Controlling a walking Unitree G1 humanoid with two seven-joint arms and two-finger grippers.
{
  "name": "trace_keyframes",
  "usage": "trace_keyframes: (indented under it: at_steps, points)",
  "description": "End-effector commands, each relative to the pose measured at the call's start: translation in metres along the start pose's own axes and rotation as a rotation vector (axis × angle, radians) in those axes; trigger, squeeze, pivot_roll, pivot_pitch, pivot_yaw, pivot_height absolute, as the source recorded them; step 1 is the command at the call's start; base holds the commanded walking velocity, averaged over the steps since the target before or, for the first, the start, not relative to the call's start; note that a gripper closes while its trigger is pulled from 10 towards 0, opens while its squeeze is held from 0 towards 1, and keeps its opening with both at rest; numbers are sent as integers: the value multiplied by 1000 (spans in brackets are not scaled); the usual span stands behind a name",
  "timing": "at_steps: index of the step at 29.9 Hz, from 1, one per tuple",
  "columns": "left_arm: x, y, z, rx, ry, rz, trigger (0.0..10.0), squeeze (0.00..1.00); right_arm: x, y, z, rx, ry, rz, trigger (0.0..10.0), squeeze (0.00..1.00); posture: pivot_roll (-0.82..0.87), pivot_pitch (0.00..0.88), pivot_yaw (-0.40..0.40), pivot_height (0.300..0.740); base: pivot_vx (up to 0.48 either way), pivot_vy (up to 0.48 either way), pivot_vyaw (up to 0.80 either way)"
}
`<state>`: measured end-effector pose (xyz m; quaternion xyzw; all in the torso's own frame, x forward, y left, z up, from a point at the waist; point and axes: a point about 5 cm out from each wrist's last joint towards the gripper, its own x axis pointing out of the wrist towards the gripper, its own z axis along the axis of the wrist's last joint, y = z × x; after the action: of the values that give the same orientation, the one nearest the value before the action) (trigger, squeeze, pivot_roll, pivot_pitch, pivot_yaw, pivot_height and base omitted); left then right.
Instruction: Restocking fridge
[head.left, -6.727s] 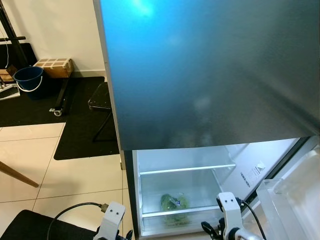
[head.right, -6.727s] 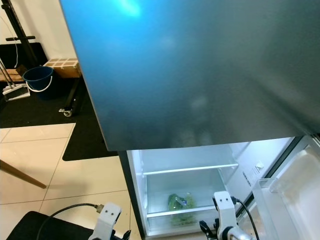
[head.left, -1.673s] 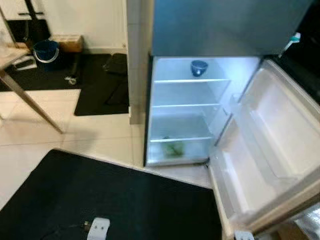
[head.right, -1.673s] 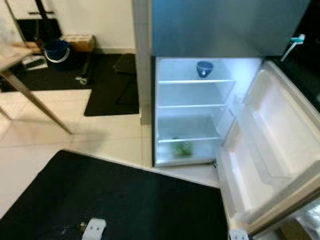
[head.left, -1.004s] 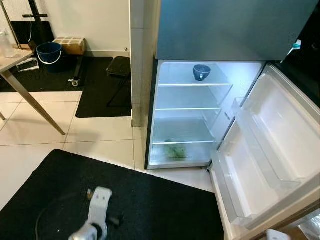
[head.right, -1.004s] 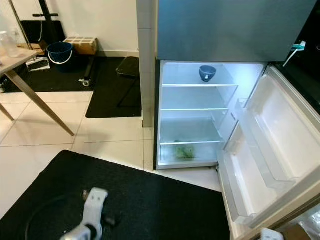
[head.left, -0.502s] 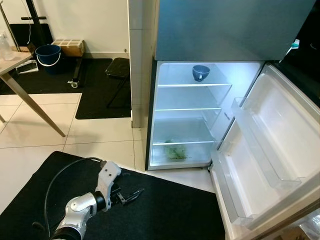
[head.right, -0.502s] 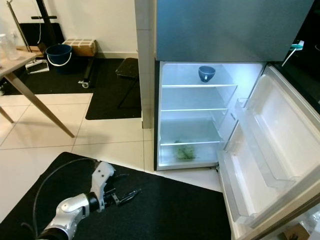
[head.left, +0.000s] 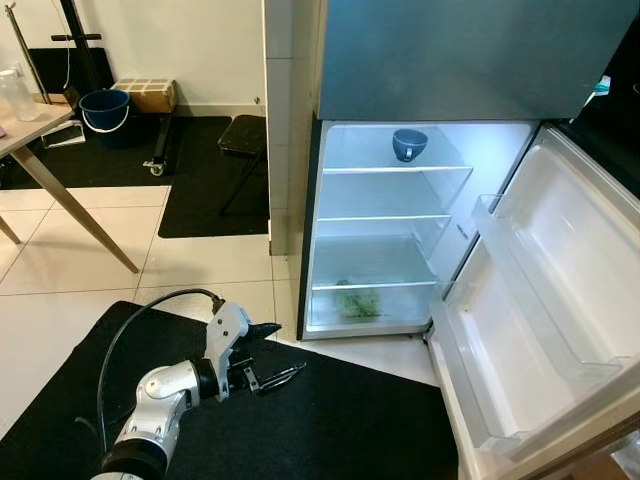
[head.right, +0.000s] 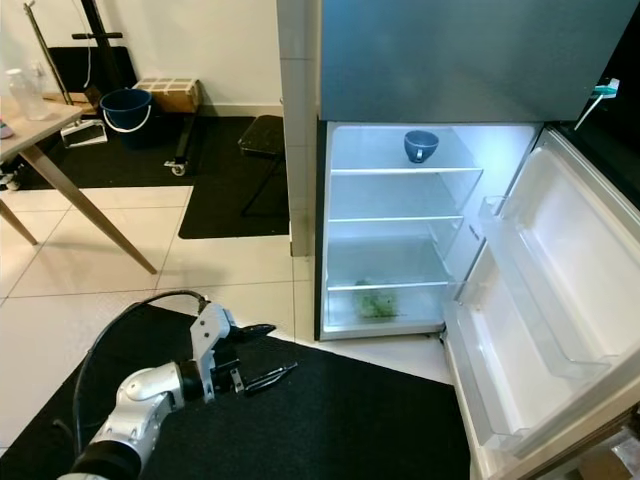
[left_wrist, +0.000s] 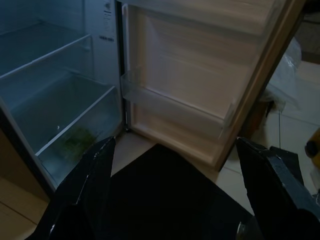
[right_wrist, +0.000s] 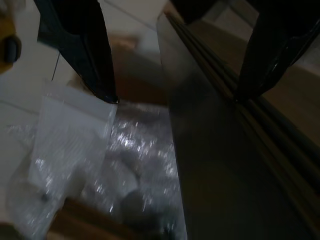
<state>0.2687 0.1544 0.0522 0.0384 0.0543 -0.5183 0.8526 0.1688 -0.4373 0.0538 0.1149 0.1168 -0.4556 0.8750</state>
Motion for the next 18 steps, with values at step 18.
trace_keyframes:
  at_steps: [18]
  points:
    - [-4, -7, -2, -18, 29, -25, 10000, 0, -9, -26, -27, -235, 235, -87, 10000, 0, 85, 9, -4, 740, 0, 0, 0]
